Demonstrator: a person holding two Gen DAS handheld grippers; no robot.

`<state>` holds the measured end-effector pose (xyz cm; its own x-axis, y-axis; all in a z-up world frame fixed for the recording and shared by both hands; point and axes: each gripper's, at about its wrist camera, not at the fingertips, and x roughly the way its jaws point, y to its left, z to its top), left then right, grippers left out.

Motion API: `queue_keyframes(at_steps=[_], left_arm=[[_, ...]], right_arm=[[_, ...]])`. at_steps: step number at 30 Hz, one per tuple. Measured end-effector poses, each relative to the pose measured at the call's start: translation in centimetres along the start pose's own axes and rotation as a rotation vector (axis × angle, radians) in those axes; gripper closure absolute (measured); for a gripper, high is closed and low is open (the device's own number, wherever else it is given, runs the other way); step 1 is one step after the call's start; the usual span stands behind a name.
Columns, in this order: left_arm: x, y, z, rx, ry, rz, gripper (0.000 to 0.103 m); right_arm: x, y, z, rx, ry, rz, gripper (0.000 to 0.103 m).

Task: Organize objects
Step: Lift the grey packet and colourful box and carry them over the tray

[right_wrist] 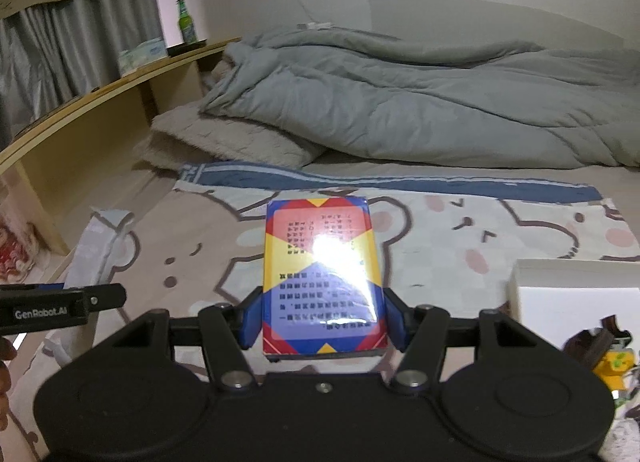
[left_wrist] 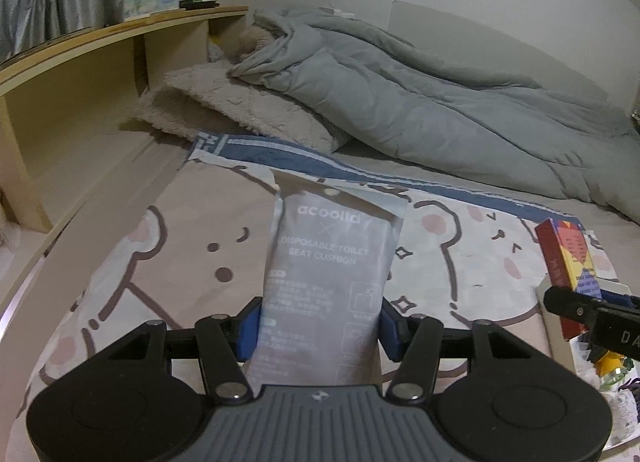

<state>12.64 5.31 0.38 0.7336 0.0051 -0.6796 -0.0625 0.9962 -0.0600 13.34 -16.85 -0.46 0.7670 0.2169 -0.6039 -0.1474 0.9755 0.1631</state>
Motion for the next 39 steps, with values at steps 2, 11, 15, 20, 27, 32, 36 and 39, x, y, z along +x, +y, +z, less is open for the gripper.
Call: queue_keyframes(at_steps=[2, 11, 15, 20, 27, 32, 36, 39], left_arm=[[0.2, -0.8, 0.2, 0.002, 0.001, -0.011, 0.045], [1.0, -5.5, 0.5, 0.032, 0.001, -0.075, 0.045], [1.3, -7.5, 0.6, 0.034, -0.001, -0.117, 0.045], [1.6, -10.2, 0.5, 0.040, -0.003, -0.161, 0.045], [2.5, -14.6, 0.3, 0.045, 0.014, -0.226, 0.045], [3.3, -17.9, -0.2, 0.047, 0.030, -0.273, 0.045], [4.0, -20.4, -0.6, 0.048, 0.042, -0.306, 0.045], [4.3, -22.0, -0.9, 0.056, 0.041, -0.317, 0.045]], right_arm=[[-0.3, -1.2, 0.1, 0.010, -0.005, -0.015, 0.042], [-2.4, -6.5, 0.1, 0.046, -0.029, -0.084, 0.042], [-3.1, -8.4, 0.1, 0.063, -0.037, -0.114, 0.042], [-4.1, -11.0, -0.2, 0.083, -0.048, -0.146, 0.042], [-5.5, -14.4, -0.8, 0.097, -0.061, -0.184, 0.042], [-6.5, -17.4, -1.5, 0.116, -0.065, -0.218, 0.042], [-7.1, -19.8, -2.0, 0.144, -0.070, -0.244, 0.042], [-7.4, -21.4, -2.4, 0.157, -0.074, -0.260, 0.042]])
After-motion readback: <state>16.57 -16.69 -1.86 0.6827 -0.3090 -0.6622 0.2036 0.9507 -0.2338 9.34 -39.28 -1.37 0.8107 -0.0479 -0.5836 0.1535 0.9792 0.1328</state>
